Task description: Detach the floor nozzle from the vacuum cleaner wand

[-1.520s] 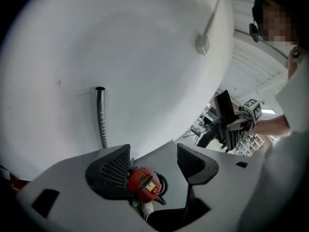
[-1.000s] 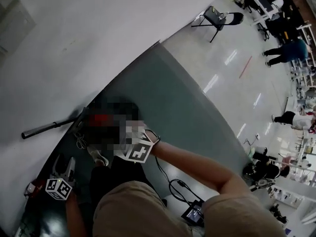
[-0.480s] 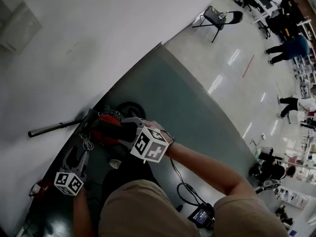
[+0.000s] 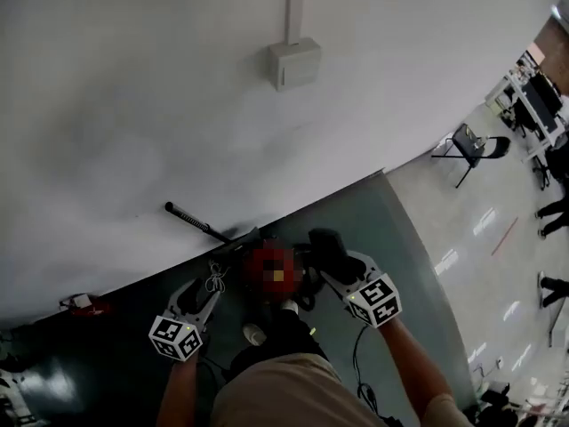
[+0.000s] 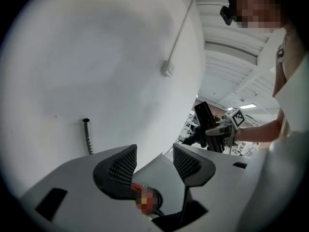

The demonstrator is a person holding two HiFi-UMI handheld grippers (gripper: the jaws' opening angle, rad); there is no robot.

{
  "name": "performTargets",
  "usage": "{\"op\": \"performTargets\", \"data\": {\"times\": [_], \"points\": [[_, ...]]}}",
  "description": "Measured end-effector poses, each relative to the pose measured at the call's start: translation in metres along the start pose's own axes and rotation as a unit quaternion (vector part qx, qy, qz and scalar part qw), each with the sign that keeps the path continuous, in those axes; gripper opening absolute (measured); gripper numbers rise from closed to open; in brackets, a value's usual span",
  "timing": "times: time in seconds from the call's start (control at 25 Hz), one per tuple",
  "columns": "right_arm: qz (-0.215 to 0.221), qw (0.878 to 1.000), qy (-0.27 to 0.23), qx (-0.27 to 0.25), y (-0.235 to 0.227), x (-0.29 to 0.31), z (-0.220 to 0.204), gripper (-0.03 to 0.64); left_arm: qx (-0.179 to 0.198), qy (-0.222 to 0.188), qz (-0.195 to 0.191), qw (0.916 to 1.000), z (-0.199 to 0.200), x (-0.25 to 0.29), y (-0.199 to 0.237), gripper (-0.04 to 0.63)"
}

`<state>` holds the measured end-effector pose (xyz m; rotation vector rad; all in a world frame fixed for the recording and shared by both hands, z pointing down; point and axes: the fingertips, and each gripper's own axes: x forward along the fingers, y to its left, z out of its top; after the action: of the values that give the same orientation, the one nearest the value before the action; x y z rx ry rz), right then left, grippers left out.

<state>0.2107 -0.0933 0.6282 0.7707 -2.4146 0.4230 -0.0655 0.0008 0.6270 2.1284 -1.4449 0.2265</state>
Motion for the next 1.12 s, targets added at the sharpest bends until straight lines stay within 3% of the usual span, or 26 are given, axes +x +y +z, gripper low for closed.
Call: {"op": "performTargets", "data": {"times": [0.2, 0.32, 0.6, 0.84, 1.12], "points": [[0.004, 0.998, -0.038, 0.05, 0.023, -0.012, 0.001, 0.229, -0.015, -0.038, 0.053, 0.9978, -0.025, -0.067, 0.025, 0.244], [0.015, 0.997, -0.05, 0.048, 0.034, -0.013, -0.012, 0.229, -0.033, -0.046, 0.082, 0.995, -0.051, -0.096, 0.034, 0.244], [0.049, 0.997, -0.026, 0.053, 0.033, -0.014, -0.052, 0.225, -0.089, -0.037, 0.163, 0.9818, -0.099, -0.126, 0.024, 0.244], [0.073, 0.995, -0.025, 0.059, 0.013, -0.03, -0.072, 0.225, -0.114, -0.043, 0.181, 0.976, -0.109, -0.112, -0.023, 0.244], [0.079, 0.993, -0.037, 0.078, -0.009, -0.042, -0.083, 0.227, -0.123, -0.038, 0.181, 0.9751, -0.125, -0.089, -0.055, 0.244]]}}
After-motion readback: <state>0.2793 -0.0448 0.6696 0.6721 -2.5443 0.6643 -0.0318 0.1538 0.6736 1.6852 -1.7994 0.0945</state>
